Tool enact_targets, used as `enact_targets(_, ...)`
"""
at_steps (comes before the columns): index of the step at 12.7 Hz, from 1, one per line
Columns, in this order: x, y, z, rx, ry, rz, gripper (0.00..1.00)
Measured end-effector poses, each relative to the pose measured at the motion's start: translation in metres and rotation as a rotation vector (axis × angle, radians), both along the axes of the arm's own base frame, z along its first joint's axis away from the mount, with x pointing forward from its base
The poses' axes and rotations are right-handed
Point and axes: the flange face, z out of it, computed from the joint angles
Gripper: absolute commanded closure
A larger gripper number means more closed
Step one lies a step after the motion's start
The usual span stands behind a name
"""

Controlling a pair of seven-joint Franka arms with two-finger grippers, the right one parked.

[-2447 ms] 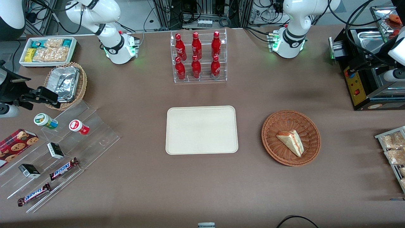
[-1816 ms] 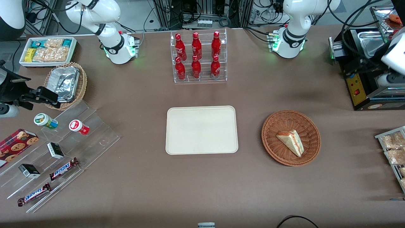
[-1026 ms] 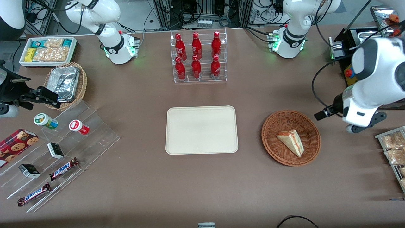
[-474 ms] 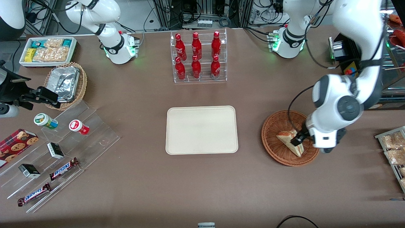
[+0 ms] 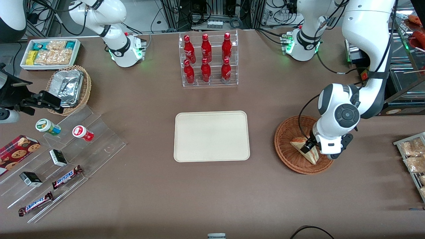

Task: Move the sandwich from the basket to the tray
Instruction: 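Move the left gripper down to the wrapped sandwich in the basket and grasp it, then carry the sandwich over the cream tray and lower it onto the tray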

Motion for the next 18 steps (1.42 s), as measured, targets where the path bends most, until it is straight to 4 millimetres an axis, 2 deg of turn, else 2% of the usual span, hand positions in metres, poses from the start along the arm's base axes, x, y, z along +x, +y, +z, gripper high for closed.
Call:
enact_targets(1,-0.002,0.0,-0.006,-0.002,-0.011,0.006,0.02)
enact_targets(2,-0.003,0.0,-0.012,-0.004,-0.018,0.018,0.37)
enact_targets(3,-0.004,0.0,-0.015,-0.006,-0.024,0.036,0.97)
enact_targets(4,-0.003,-0.001,-0.016,-0.007,-0.03,0.056,1.0)
enact_targets(9,0.004,-0.005,-0.007,-0.007,-0.043,0.063,1.0)
enact_targets(11,0.008,-0.013,0.008,0.003,-0.017,0.054,1.0)
enact_targets(13,0.01,-0.028,0.036,0.019,0.016,0.014,1.0)
enact_targets(15,0.008,-0.062,0.083,0.024,0.026,-0.109,1.0)
enact_targets(17,-0.003,-0.118,0.132,0.012,0.03,-0.252,1.0)
enact_targets(18,-0.01,-0.152,0.146,-0.002,0.022,-0.314,1.0)
